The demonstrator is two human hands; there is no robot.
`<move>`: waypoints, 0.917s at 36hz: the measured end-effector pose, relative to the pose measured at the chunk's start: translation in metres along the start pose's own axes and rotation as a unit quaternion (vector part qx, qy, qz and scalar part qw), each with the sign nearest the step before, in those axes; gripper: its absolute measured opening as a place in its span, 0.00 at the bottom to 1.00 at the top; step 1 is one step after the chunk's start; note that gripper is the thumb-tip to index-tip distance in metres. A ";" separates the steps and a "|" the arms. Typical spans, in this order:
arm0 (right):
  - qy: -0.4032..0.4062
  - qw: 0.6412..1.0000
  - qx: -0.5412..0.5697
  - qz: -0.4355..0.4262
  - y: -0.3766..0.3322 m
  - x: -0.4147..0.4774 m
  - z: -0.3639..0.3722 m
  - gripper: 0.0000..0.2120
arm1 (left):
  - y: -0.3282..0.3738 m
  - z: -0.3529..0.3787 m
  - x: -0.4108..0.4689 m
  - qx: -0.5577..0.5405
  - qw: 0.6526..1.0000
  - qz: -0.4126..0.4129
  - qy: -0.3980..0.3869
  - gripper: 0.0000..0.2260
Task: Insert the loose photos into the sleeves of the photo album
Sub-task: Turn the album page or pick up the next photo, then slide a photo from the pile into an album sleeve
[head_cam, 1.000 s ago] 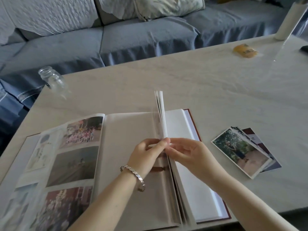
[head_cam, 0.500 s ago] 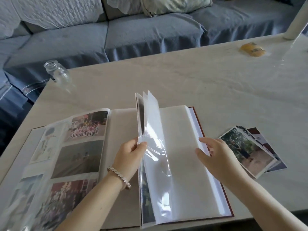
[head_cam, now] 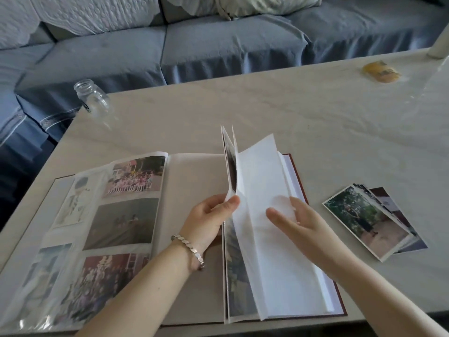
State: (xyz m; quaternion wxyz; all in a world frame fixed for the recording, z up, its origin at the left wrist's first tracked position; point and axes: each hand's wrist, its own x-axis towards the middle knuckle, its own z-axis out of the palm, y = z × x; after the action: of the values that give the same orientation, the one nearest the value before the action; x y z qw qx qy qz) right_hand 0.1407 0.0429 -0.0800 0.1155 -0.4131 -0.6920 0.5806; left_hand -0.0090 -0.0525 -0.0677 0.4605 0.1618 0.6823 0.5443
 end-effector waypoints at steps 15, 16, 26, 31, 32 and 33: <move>0.097 0.992 -0.074 0.032 0.021 0.009 -0.023 0.20 | -0.004 -0.010 0.008 0.164 0.980 0.035 0.108 0.02; 0.108 0.987 -0.120 0.026 0.024 0.009 -0.026 0.20 | -0.006 -0.014 0.010 0.209 0.969 0.038 0.125 0.09; 0.119 0.881 -0.452 0.076 0.050 0.005 -0.068 0.30 | -0.025 -0.017 0.003 0.553 0.790 0.229 0.128 0.27; 0.095 0.851 -0.503 0.113 0.063 0.005 -0.079 0.31 | -0.033 0.007 0.004 0.649 0.724 0.226 -0.059 0.25; 0.099 0.844 -0.516 0.105 0.064 0.005 -0.080 0.28 | -0.034 0.010 0.005 0.670 0.706 0.220 -0.067 0.25; 0.103 0.837 -0.529 0.097 0.063 0.005 -0.082 0.25 | -0.036 0.011 0.006 0.684 0.695 0.210 -0.069 0.25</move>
State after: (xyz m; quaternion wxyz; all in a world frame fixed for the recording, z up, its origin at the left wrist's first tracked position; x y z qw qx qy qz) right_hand 0.2174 0.1036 -0.1139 -0.1067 -0.5334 -0.8345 0.0879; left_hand 0.0073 -0.0542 -0.1019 0.1422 0.6087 0.7805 -0.0028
